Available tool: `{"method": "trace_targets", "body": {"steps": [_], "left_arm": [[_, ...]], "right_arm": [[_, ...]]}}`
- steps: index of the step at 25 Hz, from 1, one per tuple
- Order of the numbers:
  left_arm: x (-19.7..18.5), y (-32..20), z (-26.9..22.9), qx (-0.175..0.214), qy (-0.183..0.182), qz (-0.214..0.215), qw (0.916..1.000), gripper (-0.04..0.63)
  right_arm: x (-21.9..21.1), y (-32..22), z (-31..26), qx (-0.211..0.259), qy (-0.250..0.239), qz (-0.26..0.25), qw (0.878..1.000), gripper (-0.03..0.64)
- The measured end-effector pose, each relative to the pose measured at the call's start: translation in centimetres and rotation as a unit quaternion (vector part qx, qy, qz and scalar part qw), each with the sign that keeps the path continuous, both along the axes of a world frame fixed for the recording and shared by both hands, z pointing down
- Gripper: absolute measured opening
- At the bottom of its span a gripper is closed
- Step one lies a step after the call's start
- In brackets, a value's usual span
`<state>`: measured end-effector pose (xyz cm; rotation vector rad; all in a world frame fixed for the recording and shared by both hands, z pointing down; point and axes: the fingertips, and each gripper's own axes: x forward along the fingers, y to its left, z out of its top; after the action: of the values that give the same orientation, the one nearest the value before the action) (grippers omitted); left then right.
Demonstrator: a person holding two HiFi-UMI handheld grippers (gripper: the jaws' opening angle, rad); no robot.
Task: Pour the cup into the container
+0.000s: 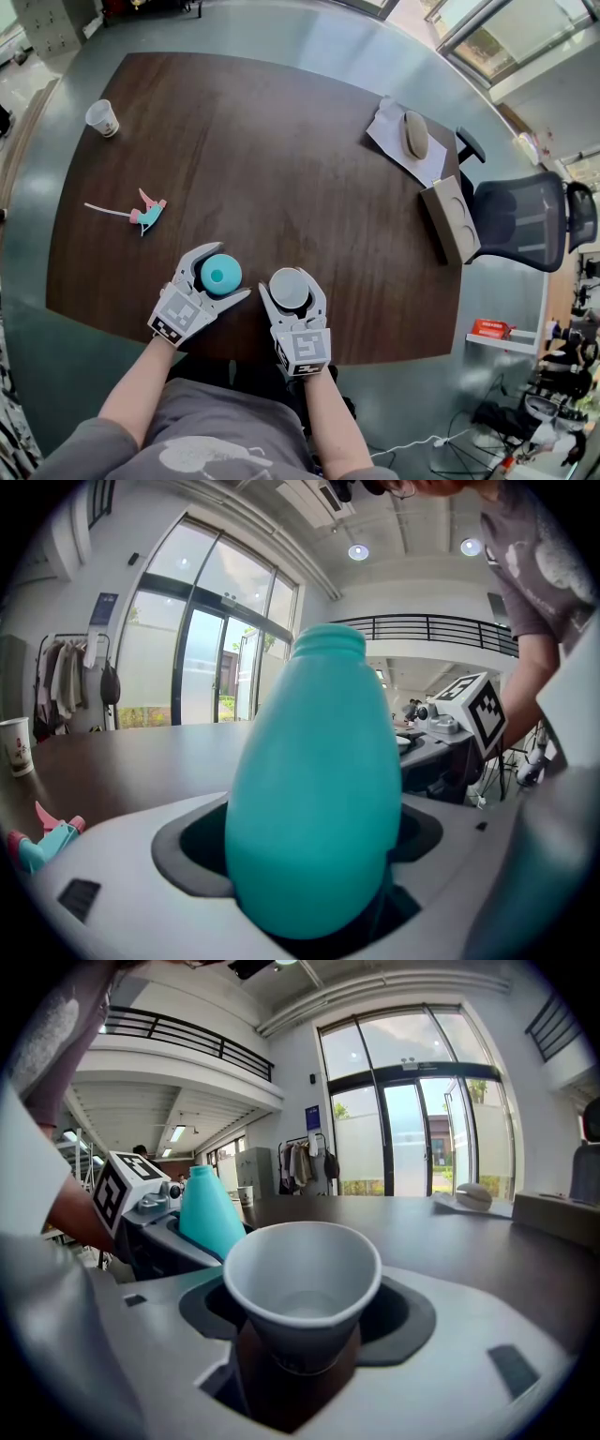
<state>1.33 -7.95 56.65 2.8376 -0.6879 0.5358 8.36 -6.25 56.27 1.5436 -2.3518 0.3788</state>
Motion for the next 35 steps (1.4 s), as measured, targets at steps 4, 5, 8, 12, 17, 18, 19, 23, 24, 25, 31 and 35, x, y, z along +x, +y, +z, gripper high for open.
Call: {"method": "trace_targets", "body": {"steps": [4,5,8,12,17,18,19,23,24,25,31,35], "left_arm": [[0.2,0.3,0.3,-0.003,-0.008,0.009,0.9999,0.431],[0.2,0.3,0.4,-0.003,-0.011,0.012,0.9999,0.431],[0.3,0.4,0.5,-0.003,-0.014,0.016,0.9998,0.431],[0.3,0.5,0.5,-0.003,-0.014,0.017,0.9998,0.433],[0.2,0.5,0.4,-0.003,-0.008,0.016,0.9998,0.433],[0.2,0.4,0.3,-0.003,-0.006,0.015,0.9999,0.433],[0.2,0.4,0.2,-0.002,-0.004,0.013,0.9999,0.433],[-0.3,0.2,0.1,0.0,0.0,0.002,1.0,0.44],[-0.5,0.2,0.2,-0.001,0.0,0.001,1.0,0.448],[-0.6,0.1,0.2,-0.002,-0.001,0.0,1.0,0.457],[-1.0,0.3,-0.1,-0.002,-0.004,-0.004,1.0,0.471],[-1.7,0.6,-0.1,-0.003,-0.004,-0.011,0.9999,0.471]], "right_arm": [[-0.1,0.1,0.0,0.012,0.004,0.003,1.0,0.295],[-0.1,0.1,0.1,0.012,0.002,0.004,1.0,0.295],[-0.1,0.1,0.2,0.008,-0.005,0.006,1.0,0.295],[-0.1,0.1,0.4,0.0,-0.005,0.009,1.0,0.299],[-0.3,-0.1,0.7,-0.007,-0.001,0.01,1.0,0.331],[-0.3,-0.1,0.6,-0.007,-0.002,0.011,1.0,0.346],[-0.3,-0.2,0.6,-0.006,-0.003,0.012,1.0,0.348],[-0.3,-0.3,0.4,0.001,-0.014,0.02,1.0,0.394],[-0.4,-0.3,0.4,0.002,-0.015,0.02,1.0,0.404],[-0.4,-0.4,0.5,0.001,-0.015,0.019,1.0,0.412],[-0.2,0.0,0.2,0.007,0.01,0.015,1.0,0.419],[0.1,0.5,0.3,0.002,0.02,0.013,1.0,0.419]]}}
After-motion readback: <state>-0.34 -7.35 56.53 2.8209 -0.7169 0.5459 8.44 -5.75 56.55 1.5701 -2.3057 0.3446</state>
